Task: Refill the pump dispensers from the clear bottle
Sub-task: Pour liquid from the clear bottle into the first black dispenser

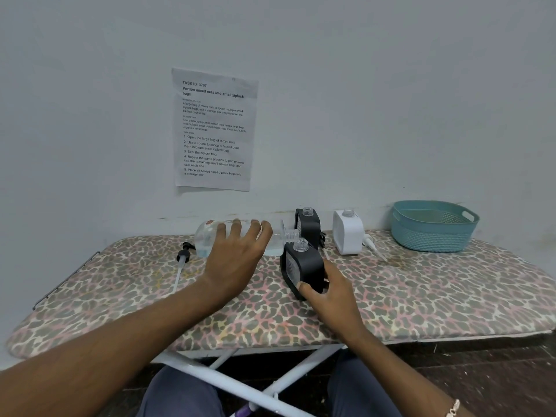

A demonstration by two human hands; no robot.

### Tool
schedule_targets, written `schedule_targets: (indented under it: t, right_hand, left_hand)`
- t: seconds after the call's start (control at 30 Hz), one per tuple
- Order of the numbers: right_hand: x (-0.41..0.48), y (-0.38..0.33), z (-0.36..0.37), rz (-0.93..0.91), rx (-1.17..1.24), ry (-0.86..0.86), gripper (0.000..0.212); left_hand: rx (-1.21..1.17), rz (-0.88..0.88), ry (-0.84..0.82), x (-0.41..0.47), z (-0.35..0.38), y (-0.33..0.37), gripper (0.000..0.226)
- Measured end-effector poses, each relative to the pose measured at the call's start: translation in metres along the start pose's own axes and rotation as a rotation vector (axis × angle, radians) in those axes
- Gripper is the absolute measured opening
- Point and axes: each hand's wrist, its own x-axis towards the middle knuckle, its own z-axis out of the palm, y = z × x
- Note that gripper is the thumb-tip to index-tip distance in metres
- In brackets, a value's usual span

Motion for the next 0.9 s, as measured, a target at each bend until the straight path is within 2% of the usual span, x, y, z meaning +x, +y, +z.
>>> schedule_targets:
  t: [0.9]
  right_hand:
    - [0.0, -0.0001, -0.0001, 0.013, 0.013, -0.003, 0.044]
  left_hand:
    - [0.008, -0.009, -0.016, 0.0003, 0.0039, -0.0007, 0.065]
